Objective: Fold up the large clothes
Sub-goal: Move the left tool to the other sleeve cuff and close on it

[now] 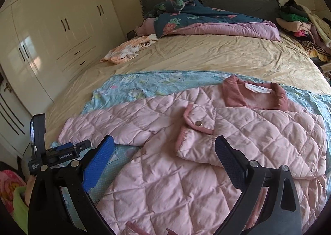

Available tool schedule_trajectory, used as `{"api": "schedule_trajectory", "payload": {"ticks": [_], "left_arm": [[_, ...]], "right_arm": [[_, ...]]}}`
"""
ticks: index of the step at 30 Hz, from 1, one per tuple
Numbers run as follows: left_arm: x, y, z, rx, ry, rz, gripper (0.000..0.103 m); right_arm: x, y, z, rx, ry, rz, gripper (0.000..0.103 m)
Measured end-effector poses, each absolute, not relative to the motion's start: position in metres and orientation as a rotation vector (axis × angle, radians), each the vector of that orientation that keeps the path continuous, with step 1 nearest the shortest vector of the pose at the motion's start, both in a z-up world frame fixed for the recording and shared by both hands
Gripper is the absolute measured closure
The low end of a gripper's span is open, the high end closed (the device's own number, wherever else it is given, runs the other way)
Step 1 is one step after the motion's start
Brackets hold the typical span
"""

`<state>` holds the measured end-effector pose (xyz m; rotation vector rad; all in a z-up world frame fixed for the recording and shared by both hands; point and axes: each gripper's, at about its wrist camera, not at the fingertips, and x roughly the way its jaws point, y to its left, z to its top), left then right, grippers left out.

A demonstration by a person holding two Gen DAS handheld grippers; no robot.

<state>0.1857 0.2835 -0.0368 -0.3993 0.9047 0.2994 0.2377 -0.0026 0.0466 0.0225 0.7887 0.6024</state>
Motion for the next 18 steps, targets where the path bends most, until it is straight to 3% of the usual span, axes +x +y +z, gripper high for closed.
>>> {"api": "schedule_trajectory", "payload": {"ticks": [18], "left_arm": [[0.172,0.335,-0.059,-0.502,0.908,0.389,0.009]], "right_arm": [[0.235,0.061,0.03,-0.052,0.831,0.69,0.006]]}}
